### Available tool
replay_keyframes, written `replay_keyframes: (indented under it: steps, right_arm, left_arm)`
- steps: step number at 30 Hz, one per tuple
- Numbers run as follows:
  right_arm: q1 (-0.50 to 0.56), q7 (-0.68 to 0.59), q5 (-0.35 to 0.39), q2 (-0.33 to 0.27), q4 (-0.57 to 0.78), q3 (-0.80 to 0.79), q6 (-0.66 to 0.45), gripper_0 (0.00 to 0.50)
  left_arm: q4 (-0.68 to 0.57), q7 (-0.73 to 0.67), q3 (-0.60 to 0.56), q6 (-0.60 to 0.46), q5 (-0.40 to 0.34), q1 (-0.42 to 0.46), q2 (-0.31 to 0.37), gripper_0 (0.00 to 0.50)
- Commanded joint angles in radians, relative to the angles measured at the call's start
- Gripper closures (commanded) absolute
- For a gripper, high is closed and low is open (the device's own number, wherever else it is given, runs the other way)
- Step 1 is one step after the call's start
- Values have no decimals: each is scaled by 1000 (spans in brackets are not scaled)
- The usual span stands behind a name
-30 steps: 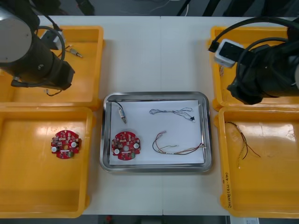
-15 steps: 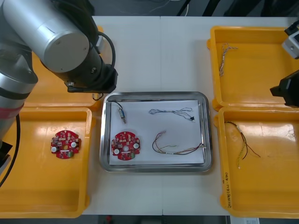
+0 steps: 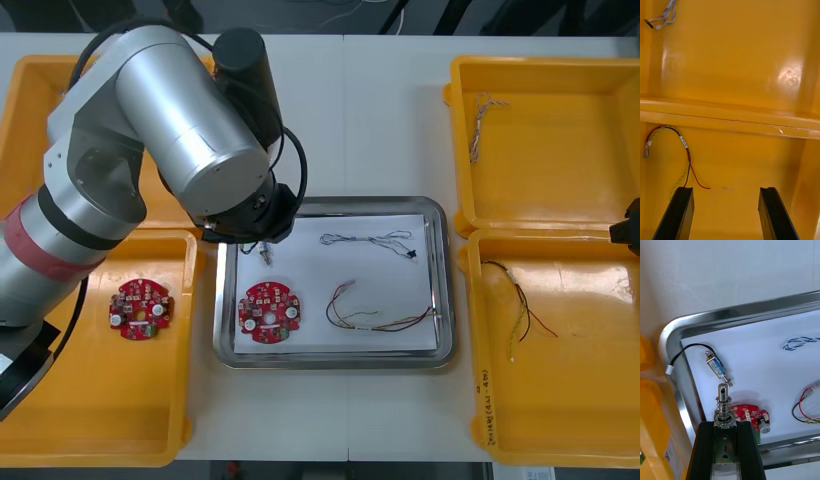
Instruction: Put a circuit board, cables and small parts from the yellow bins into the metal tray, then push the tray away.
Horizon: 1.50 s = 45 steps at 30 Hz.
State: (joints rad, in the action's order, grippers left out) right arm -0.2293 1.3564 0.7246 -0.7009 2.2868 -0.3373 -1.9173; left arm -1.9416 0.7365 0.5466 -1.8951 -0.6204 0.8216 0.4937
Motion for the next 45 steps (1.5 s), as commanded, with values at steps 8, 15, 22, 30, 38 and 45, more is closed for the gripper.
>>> replay_keyframes:
  steps: [8,15,22,30,38,45]
  right_arm:
    - [100,-62,15,-34,-70,-40,-3,0]
    - [113,-76,13,-32,-73,-40,-3,0]
    - [110,-88,27,-31,-70,-40,-3,0]
    - [104,-91,52,-28,-67,-42,-3,0]
    - [105,-89,55,-28,-61,-40,-3,0]
    - [105,-91,53,-28,-61,-40,-3,0]
  left_arm:
    - [82,-117,119,126,80,50,-60,500]
    - [167,-124,179,226,116,50,-61,500]
    - [205,-134,208,278,120,48,-61,500]
    - [222,-138,222,301,117,48,-61,500]
    - [233,-140,233,309,125,45,-61,500]
    - [231,-147,233,309,128,45,-61,0]
